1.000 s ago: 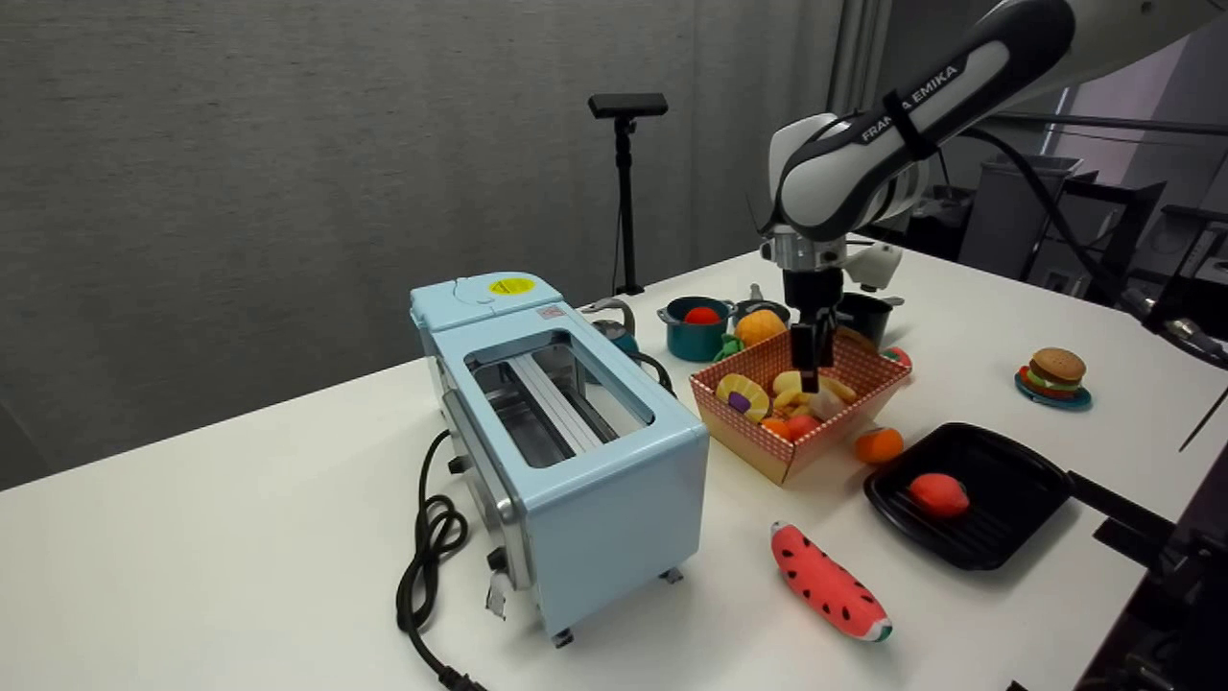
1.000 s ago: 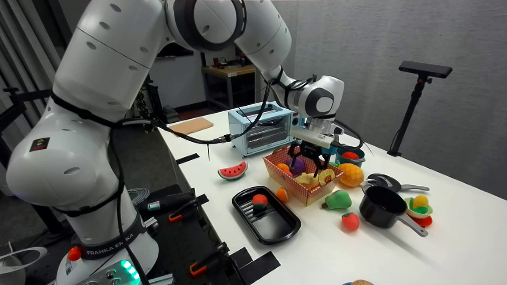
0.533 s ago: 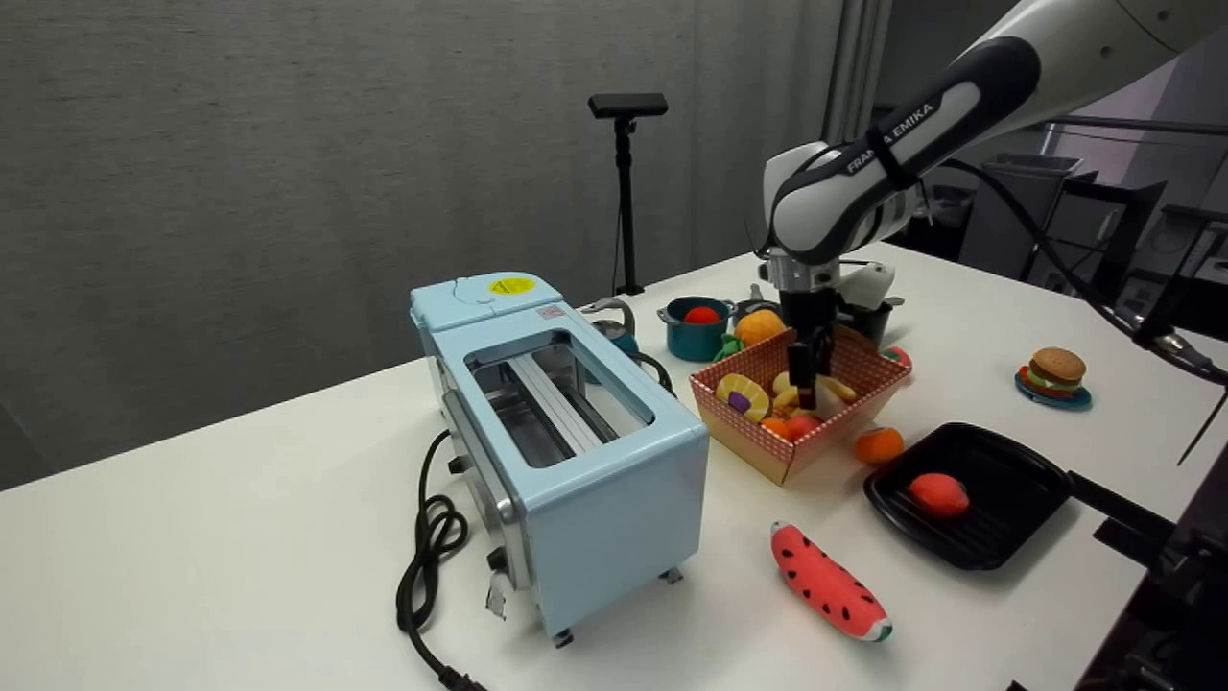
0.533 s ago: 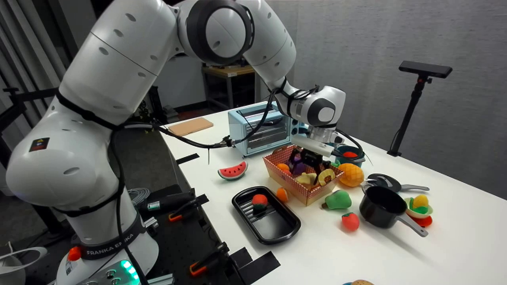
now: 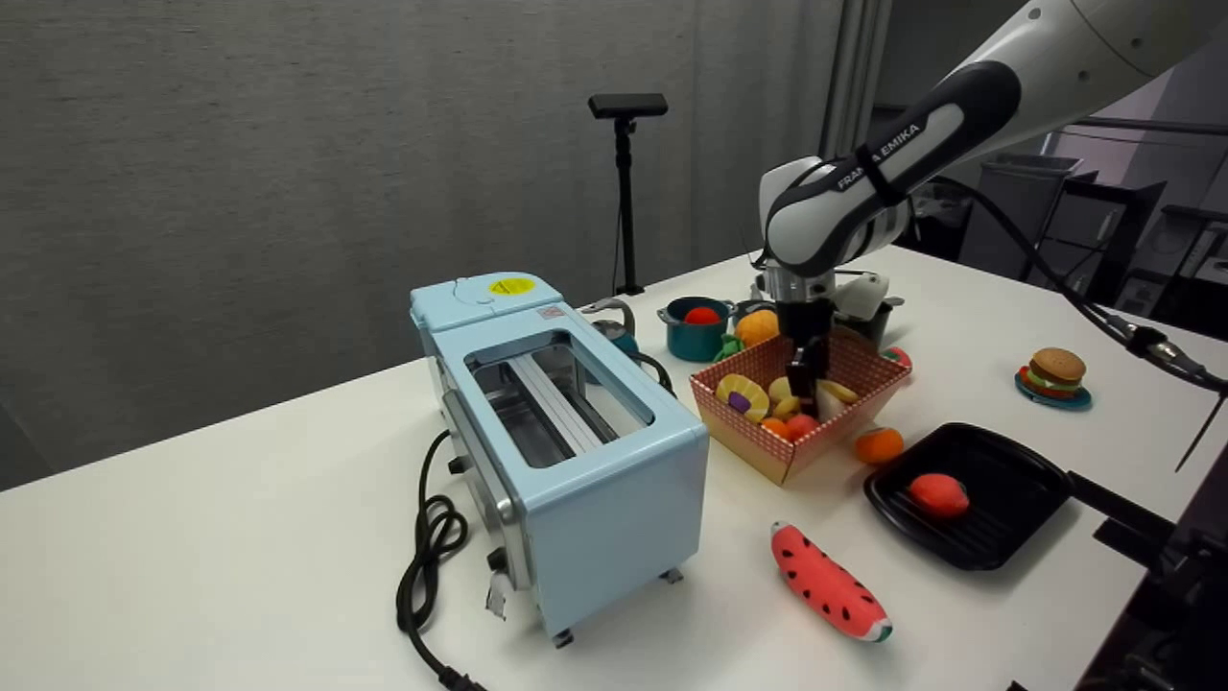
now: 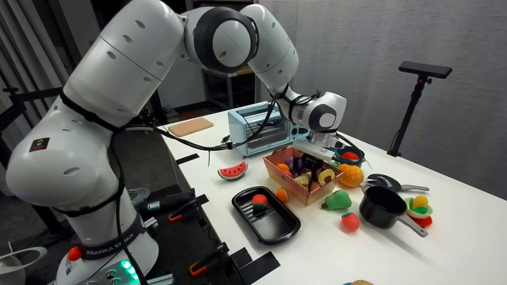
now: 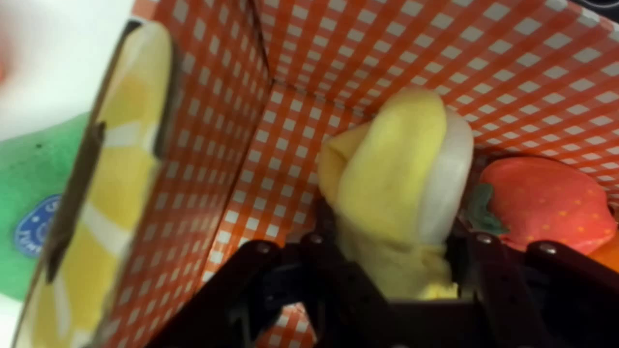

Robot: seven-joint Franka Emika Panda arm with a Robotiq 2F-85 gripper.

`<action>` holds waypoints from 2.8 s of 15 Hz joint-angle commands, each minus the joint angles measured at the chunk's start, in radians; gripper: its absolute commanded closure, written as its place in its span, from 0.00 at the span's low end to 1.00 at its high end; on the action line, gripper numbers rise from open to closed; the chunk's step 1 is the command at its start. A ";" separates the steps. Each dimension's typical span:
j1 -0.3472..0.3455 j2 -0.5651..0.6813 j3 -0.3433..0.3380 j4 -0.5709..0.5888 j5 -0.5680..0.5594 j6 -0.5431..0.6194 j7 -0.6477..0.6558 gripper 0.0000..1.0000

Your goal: Pick up the banana from the orange box and put it on the table

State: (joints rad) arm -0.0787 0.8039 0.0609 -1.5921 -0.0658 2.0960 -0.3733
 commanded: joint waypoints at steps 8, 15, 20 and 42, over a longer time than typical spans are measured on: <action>0.004 -0.027 0.004 0.008 0.002 -0.039 0.002 0.99; 0.034 -0.134 0.019 -0.065 -0.002 -0.038 0.011 0.97; 0.036 -0.234 0.035 -0.137 0.014 -0.038 -0.001 0.97; -0.025 -0.724 -0.038 -0.651 0.138 0.003 -0.176 0.97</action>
State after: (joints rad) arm -0.0842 0.1660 0.0436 -2.1560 0.0153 2.0800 -0.4816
